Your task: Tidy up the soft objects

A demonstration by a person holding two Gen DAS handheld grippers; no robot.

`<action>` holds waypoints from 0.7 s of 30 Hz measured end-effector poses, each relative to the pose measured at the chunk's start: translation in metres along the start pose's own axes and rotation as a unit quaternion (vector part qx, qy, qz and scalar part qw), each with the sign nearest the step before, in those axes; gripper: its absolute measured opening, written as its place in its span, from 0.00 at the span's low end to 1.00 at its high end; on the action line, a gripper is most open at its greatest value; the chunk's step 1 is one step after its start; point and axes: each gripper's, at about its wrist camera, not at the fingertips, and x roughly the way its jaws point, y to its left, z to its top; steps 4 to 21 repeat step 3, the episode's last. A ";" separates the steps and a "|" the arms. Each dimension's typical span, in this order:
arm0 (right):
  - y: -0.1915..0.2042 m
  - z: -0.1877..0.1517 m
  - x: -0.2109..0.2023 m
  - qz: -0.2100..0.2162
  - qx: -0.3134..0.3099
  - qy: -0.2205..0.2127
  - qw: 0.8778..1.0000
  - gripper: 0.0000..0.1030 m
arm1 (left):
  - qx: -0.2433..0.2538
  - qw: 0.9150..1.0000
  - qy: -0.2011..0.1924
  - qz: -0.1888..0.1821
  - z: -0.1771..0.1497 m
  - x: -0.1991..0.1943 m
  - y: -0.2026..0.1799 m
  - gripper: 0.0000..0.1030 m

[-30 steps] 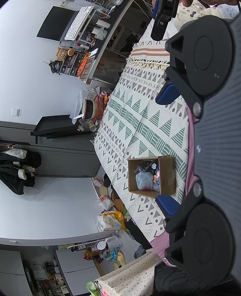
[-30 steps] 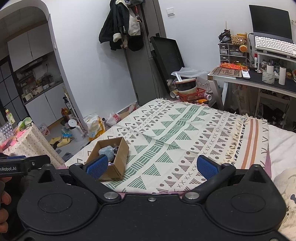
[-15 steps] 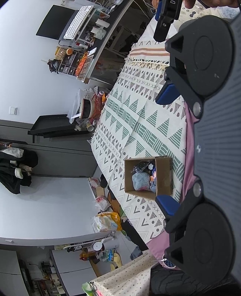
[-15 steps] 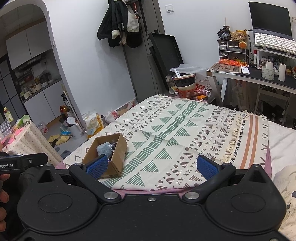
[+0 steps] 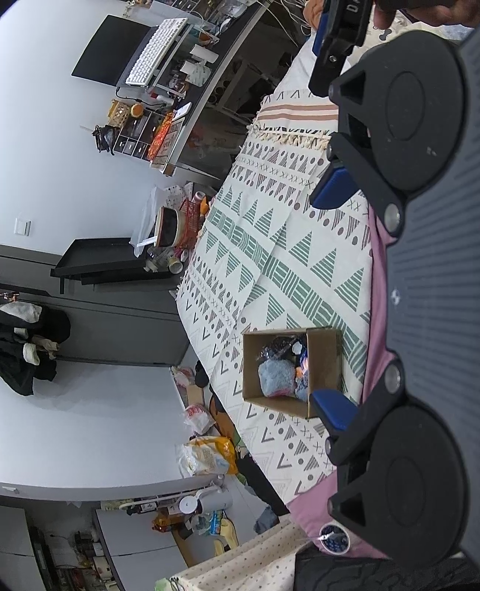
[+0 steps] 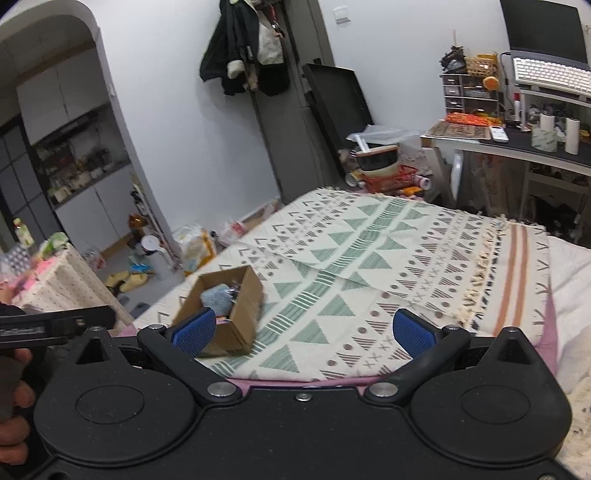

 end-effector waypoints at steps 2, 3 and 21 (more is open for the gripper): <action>0.001 0.000 0.002 0.000 -0.003 -0.005 1.000 1.00 | 0.003 1.000 -0.001 0.000 0.000 0.005 -0.001 1.00; 0.001 0.000 0.004 -0.004 -0.005 -0.007 1.000 1.00 | 0.005 1.000 -0.001 0.000 -0.001 0.008 -0.002 1.00; 0.001 0.000 0.004 -0.004 -0.005 -0.007 1.000 1.00 | 0.005 1.000 -0.001 0.000 -0.001 0.008 -0.002 1.00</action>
